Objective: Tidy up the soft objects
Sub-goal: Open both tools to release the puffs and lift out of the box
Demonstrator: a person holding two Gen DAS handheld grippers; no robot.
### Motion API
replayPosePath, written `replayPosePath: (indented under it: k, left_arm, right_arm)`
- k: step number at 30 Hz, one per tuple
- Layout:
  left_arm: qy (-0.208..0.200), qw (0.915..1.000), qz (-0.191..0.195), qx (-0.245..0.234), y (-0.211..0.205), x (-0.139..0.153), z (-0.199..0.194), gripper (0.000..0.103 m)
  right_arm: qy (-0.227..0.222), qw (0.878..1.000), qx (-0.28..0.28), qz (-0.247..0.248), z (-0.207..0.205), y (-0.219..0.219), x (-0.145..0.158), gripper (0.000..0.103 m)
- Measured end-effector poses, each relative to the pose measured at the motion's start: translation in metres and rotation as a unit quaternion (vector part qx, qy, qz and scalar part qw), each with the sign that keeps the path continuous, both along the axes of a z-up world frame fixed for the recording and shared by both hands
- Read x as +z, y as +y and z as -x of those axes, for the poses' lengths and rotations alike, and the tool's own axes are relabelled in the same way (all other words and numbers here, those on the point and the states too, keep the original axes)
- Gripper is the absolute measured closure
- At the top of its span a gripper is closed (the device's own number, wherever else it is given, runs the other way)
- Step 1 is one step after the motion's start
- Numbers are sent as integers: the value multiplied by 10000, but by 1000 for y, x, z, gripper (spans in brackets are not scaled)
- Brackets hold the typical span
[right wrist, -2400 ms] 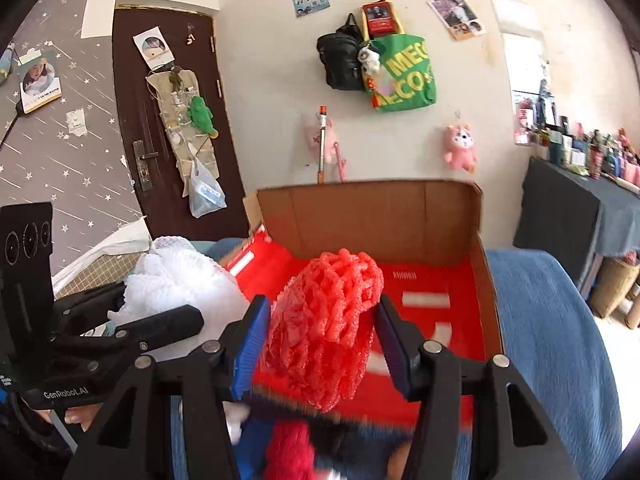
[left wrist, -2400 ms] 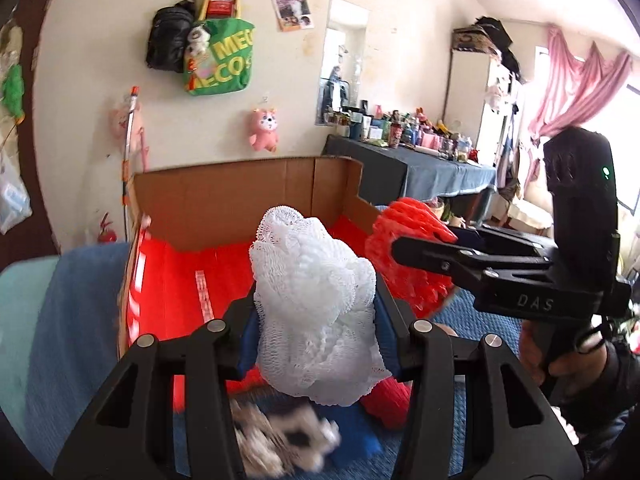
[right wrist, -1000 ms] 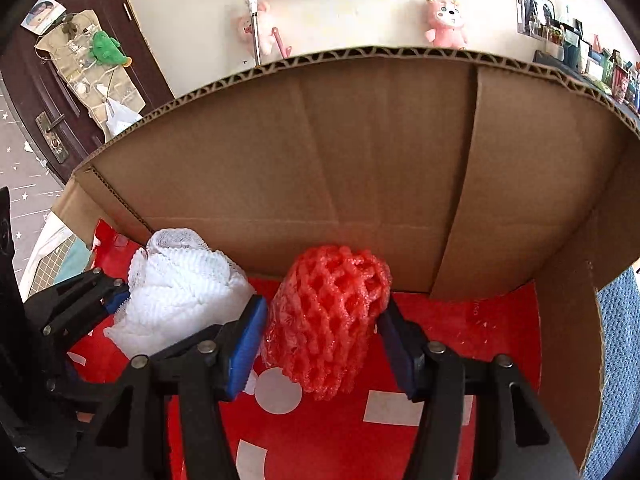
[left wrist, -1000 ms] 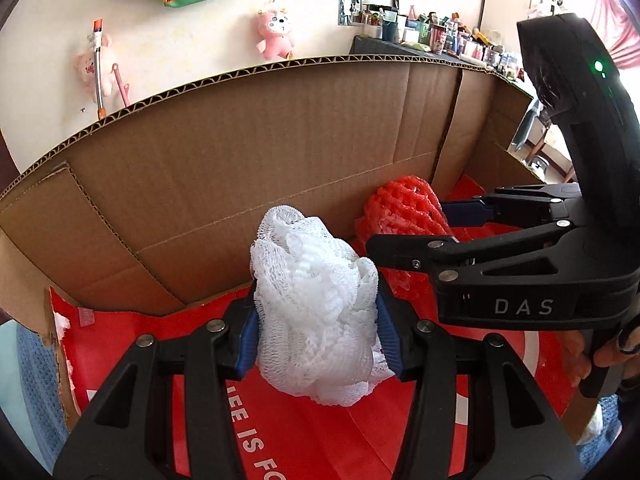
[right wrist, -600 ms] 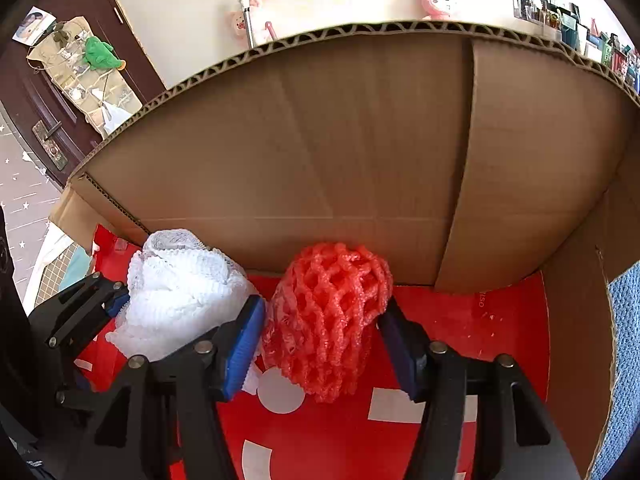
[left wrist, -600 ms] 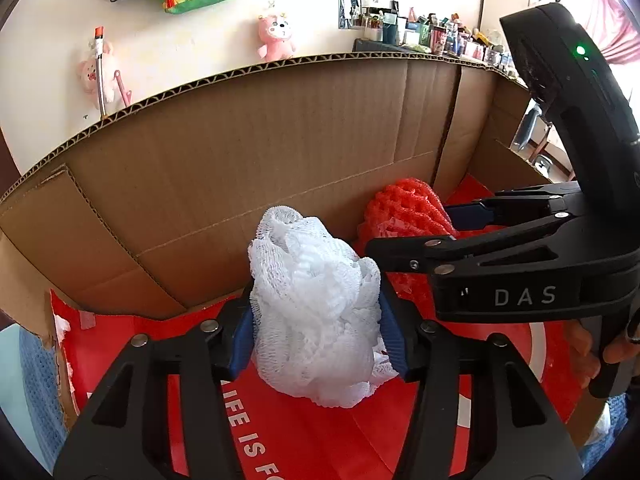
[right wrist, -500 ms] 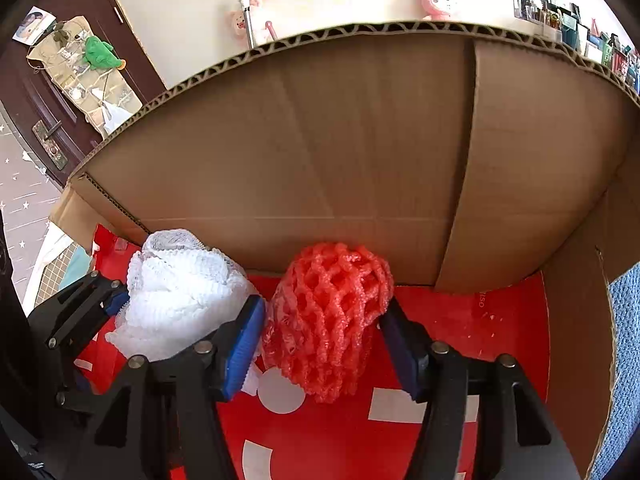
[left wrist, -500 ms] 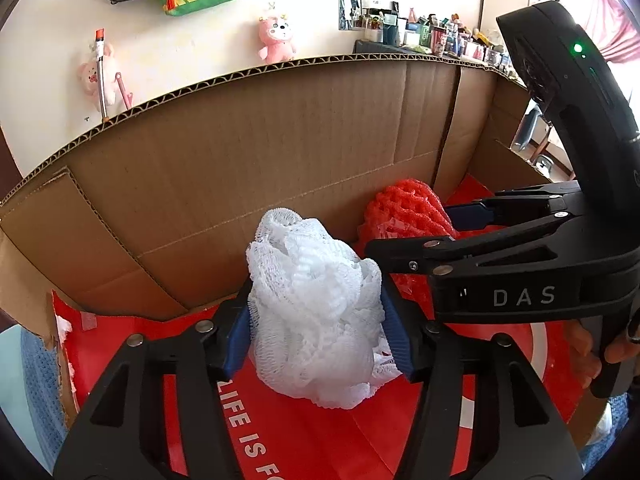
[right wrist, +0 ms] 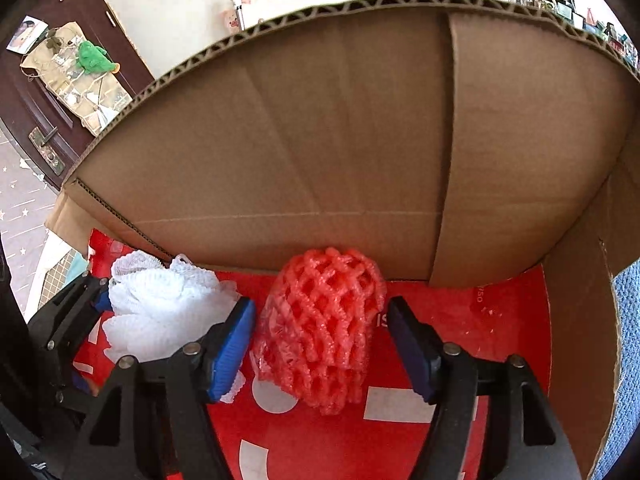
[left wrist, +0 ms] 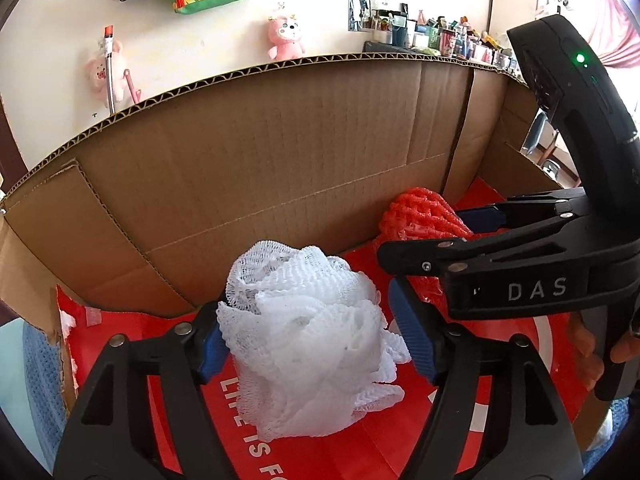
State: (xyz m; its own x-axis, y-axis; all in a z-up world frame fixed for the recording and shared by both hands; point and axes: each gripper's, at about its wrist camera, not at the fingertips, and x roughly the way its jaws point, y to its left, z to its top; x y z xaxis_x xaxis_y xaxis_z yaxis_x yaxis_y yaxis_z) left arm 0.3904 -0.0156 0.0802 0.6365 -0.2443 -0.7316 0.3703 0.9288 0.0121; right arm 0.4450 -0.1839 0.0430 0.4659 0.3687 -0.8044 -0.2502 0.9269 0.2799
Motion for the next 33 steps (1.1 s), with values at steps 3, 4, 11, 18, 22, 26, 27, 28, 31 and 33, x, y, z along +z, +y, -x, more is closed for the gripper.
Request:
replayPosePath:
  k: [3,4,11,18,22,26,27,28,31,33]
  left_arm:
    - [-27,10000,16,-3,0,1,1,30]
    - [-40,10000,24,-1,0,1,1,29]
    - [-79,9998,108,132,3,5,3,25]
    - [-370,9982,360,320,15,28,22,17]
    - [-564,9963,519,394,22,48,43,13]
    - [-863,9934,607,453,26,68,70,9]
    - [-952,9922,635,488,28,73,79,8]
    - [-1009,9914,662,504,29,77,84,8]
    - [-1194,9884,760,557,34,88,108,7]
    - [-1268,9863,878,594,37,94,122,6]
  right_arm:
    - [-11,10000,-16,-23,0,-3,2,31]
    - [-12,10000,-24,-35,-1,-3,2,31]
    - [-53,9999,-40,-142,1,-9,9,25]
    - [-304,9988,-95,-366,20,-26,37,19]
    - [-582,9973,-112,-433,40,-34,61,10]
    - [-902,9949,-92,-446,66,-41,84,6]
    - [-1000,9940,-94,-431,75,-40,90,5]
    - [-1128,9928,-89,-396,86,-41,97,3]
    - [-1490,9884,-48,-276,114,-39,112,0]
    - [-1722,9848,-33,-218,131,-31,123,0]
